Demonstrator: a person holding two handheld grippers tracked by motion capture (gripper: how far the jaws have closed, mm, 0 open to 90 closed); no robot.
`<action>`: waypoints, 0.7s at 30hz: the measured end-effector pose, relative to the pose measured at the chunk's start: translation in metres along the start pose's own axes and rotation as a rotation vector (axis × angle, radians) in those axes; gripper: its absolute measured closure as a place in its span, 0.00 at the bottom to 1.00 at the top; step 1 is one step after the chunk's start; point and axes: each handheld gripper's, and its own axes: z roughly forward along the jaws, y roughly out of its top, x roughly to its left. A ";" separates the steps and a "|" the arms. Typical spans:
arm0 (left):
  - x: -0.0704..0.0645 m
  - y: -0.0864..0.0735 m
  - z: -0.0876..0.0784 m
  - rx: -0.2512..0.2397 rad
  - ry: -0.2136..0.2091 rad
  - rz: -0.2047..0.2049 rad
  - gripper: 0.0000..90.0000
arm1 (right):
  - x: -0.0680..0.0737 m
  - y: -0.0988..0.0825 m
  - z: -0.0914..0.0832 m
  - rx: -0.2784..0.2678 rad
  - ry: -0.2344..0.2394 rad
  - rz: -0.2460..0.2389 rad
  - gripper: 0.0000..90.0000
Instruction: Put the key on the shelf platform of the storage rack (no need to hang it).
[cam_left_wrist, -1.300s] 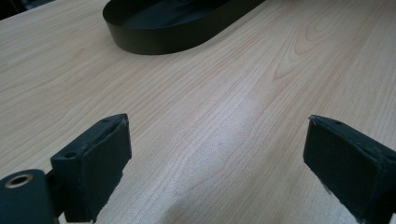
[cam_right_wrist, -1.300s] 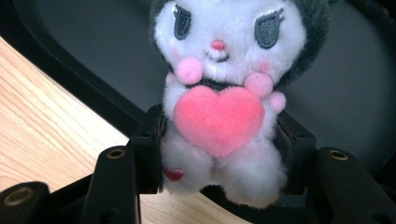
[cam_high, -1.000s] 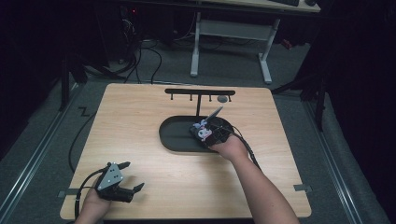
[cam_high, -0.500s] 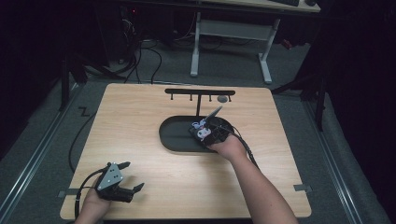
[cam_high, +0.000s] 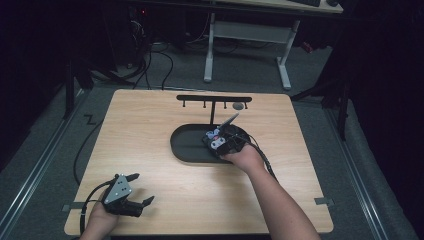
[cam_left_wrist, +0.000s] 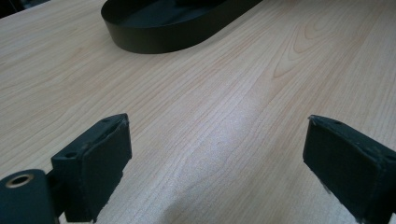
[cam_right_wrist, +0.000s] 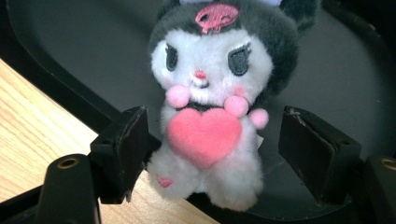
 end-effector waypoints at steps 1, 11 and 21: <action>0.000 0.000 0.000 0.000 0.000 0.000 0.09 | 0.000 0.000 -0.002 -0.005 -0.003 -0.002 0.27; 0.000 0.000 0.001 0.004 -0.002 0.004 0.09 | -0.003 -0.004 -0.017 -0.038 -0.006 -0.003 0.26; -0.001 0.001 0.002 0.005 -0.001 0.007 0.09 | 0.002 -0.025 -0.029 -0.079 0.017 -0.004 0.27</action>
